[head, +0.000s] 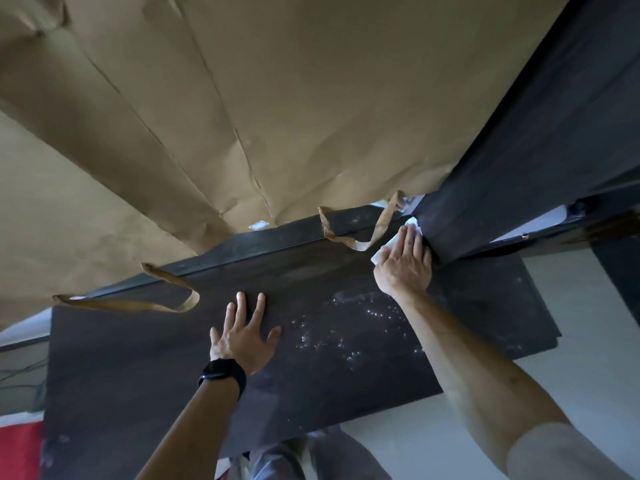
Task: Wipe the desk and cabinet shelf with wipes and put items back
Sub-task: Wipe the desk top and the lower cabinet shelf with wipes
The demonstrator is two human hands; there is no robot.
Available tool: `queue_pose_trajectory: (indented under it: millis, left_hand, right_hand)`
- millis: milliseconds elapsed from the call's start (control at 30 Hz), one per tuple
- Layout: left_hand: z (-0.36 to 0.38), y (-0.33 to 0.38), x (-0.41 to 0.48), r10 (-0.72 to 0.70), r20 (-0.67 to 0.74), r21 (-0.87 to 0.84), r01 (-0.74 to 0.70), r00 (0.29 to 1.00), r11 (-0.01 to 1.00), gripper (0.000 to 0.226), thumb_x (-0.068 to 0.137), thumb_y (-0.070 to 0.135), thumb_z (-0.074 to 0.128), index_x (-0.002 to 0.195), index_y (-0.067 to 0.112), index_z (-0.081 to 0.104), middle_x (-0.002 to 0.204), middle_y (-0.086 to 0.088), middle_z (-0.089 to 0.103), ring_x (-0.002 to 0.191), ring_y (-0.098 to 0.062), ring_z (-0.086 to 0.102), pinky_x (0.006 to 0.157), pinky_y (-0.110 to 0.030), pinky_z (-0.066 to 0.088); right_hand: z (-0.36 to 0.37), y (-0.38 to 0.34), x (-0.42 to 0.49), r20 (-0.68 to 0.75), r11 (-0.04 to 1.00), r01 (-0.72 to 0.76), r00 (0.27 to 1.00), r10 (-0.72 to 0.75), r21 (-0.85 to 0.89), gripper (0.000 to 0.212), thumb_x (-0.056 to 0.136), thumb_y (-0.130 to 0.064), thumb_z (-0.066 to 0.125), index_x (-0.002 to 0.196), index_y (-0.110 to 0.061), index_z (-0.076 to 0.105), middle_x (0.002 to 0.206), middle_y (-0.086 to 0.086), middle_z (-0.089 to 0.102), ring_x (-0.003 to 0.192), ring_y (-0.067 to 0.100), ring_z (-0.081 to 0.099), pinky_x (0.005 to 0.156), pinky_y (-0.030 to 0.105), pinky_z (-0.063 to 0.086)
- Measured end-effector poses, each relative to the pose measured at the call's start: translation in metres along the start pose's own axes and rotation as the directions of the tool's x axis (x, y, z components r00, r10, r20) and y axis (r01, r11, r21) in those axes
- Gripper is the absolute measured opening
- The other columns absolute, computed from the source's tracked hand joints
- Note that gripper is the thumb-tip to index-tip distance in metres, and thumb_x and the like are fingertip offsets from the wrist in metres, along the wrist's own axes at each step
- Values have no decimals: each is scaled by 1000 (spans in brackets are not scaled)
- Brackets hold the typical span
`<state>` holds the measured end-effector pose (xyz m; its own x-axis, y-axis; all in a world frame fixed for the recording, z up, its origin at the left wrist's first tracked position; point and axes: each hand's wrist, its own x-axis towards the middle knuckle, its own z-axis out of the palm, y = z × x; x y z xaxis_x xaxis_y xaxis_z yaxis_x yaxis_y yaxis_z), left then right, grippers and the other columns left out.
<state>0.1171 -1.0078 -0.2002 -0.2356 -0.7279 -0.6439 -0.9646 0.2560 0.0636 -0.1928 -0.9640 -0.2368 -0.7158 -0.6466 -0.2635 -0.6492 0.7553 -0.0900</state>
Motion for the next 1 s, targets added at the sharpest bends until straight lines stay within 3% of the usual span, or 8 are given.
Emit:
queue_pose_trajectory:
  millis: [167,400,833,1000]
  left_hand:
    - [-2,1,0,-5,6,4,5,1000,1000,75,97,68,30,157,44,-7,167,6,-18,155,-20,-9,121,-57,14]
    - [-2,0,-1,-7,10,0,7,1000,1000,74,96,69,28,157,44,-6,167,6,-18,155,-20,-8,121,-57,13]
    - [0,-5,-1,9,-1,-13,-9,1000,1000,73,96,69,26,156,45,-8,166,8,-19,155,-19,-10,121,-59,12]
    - [-1,-5,-1,13,6,-9,-13,1000,1000,73,97,69,25,156,45,-8,166,7,-20,155,-20,-10,120,-59,12]
  right_hand:
    - [-8,-7,16,42,999,23,999,-25,46,66,99,-38,20,155,-7,4,164,4,0,150,17,-1,120,39,12]
    - [-23,-1,16,-28,997,52,998,-50,60,62,90,-34,43,145,-9,29,159,1,23,138,24,27,105,41,30]
    - [-33,-10,26,44,995,39,998,-35,-97,63,87,-36,39,143,-8,32,158,7,23,135,26,27,106,42,30]
    - [-22,-1,-3,36,999,-20,999,22,-36,61,91,-39,40,143,-9,34,159,5,22,135,26,28,101,44,34]
